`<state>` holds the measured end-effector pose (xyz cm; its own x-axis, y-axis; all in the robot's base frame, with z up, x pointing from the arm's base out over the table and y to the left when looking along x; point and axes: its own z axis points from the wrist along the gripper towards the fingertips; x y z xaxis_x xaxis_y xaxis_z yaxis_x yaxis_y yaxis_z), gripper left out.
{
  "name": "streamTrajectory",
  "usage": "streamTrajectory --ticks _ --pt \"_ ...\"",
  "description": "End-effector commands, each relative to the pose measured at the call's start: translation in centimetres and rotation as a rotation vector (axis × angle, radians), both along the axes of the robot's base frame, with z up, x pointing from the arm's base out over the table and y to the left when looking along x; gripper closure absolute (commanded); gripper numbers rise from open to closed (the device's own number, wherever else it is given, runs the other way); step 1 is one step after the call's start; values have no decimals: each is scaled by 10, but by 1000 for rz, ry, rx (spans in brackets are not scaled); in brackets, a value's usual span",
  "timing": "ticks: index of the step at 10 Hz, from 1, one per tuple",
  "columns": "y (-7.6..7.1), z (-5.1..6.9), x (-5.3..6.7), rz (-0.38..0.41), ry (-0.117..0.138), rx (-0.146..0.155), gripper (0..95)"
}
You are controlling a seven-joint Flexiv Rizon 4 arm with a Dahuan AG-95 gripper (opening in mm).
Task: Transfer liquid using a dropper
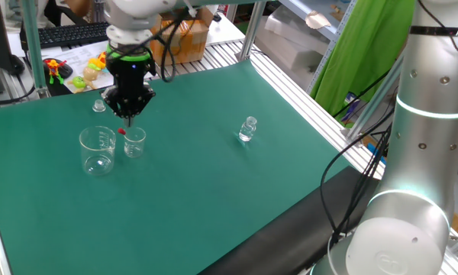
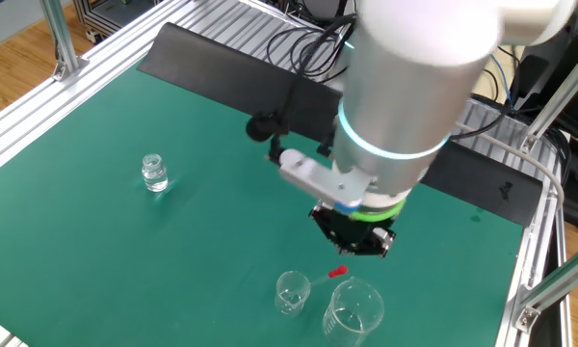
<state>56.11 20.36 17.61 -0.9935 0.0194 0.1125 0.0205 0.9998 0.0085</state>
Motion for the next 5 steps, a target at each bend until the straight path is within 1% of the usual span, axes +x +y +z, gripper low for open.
streamTrajectory --ticks 1,2,4,5 --pt "0 11 0 42 -19 -5 950" --pt "0 16 0 57 -33 -19 950" --pt "-3 23 0 96 -42 -50 950" --pt "-6 26 -2 105 -42 -47 950"
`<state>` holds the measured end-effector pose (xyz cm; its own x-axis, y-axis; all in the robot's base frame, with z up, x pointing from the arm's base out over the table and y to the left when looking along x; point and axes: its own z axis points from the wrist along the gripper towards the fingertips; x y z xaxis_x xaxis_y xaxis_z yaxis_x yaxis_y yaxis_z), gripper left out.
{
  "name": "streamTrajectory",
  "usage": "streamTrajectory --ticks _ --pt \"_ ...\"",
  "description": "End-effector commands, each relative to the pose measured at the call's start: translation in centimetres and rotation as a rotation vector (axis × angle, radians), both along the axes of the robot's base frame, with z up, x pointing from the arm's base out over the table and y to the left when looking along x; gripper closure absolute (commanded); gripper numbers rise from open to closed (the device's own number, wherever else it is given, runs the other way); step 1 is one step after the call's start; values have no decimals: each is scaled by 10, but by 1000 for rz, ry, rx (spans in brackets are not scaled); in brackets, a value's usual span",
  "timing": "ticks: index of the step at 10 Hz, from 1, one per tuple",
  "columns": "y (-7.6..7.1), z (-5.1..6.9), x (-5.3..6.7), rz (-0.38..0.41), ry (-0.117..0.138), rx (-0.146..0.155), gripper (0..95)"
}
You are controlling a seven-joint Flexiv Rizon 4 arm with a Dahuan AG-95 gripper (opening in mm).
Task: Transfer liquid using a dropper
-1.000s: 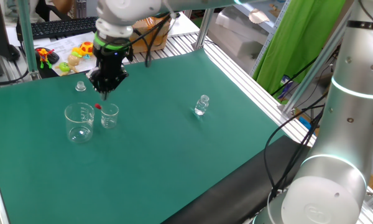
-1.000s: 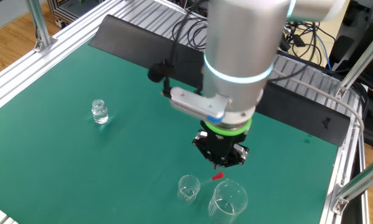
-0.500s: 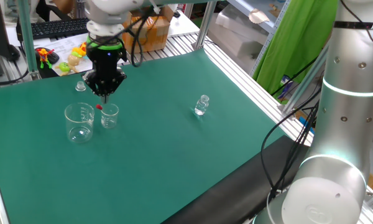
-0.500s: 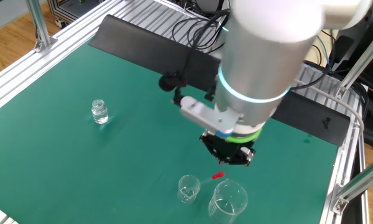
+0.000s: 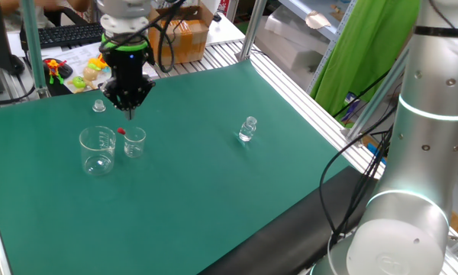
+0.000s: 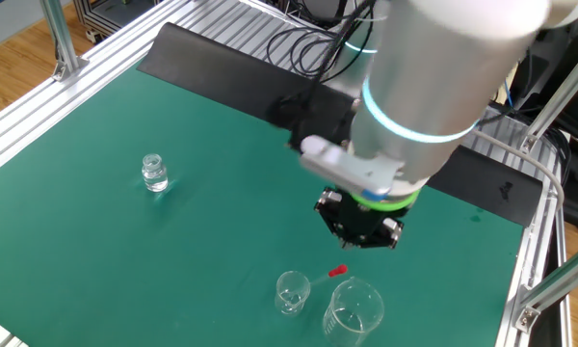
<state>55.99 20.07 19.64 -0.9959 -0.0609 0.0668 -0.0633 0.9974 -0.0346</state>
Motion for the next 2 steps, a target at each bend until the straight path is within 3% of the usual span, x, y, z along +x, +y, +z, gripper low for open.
streamTrajectory --ticks 1,2 --pt "-7 8 -2 25 -1 -5 950" --pt "-12 9 -2 37 -5 -6 950"
